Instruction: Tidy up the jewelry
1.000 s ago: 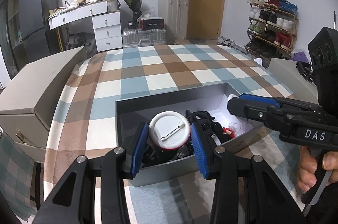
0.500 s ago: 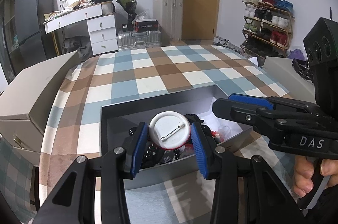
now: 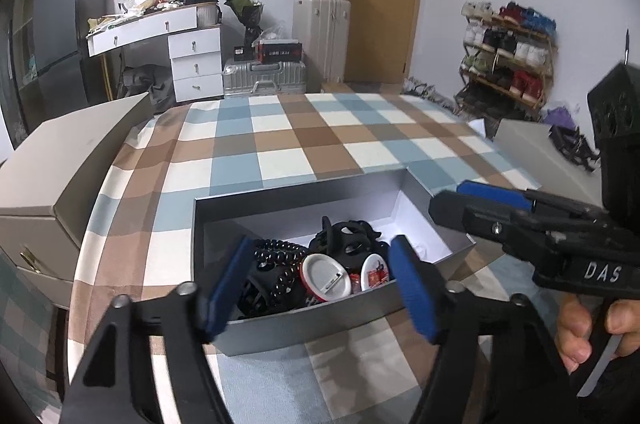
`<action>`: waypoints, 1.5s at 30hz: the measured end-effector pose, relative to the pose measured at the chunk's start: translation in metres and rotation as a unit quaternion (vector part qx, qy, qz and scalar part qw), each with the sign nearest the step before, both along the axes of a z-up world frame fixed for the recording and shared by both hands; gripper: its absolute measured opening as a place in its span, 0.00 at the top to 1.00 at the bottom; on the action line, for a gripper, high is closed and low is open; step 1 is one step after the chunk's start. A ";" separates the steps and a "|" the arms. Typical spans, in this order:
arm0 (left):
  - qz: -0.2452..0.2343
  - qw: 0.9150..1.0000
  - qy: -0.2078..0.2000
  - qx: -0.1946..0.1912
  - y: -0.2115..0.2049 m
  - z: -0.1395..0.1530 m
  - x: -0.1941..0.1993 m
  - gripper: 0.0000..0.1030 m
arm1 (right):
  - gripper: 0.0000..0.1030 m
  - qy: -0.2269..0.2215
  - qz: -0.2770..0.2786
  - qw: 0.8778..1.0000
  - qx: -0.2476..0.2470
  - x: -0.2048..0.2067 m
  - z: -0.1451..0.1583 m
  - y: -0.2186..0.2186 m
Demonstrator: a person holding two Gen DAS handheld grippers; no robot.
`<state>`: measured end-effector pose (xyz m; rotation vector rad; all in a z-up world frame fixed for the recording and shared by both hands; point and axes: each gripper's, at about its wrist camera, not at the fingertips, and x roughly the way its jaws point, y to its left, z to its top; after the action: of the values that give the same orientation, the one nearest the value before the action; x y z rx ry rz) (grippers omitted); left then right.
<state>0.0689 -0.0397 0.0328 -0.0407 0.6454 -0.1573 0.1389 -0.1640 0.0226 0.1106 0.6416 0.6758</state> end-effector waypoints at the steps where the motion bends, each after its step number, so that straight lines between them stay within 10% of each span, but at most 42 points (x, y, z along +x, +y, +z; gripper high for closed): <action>1: 0.003 1.000 0.000 -0.002 0.001 0.000 -0.001 0.21 | 0.34 -0.002 -0.002 1.000 -0.004 -0.002 0.000 -0.001; 8: 0.023 0.999 -0.024 0.010 0.007 0.001 -0.015 0.01 | 0.00 -0.006 0.005 1.000 -0.007 -0.011 -0.003 -0.007; 23: 0.068 0.994 -0.081 0.005 0.026 -0.003 -0.028 0.01 | 0.00 -0.113 0.001 0.992 -0.050 -0.045 -0.006 0.000; 45: 0.053 0.995 -0.080 0.026 0.029 -0.010 -0.032 0.01 | 0.00 -0.151 0.009 0.987 -0.053 -0.056 -0.010 0.005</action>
<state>0.0367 -0.0112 0.0224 -0.0116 0.4868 -0.0404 0.0828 -0.1593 0.0130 -0.0947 0.3858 0.6578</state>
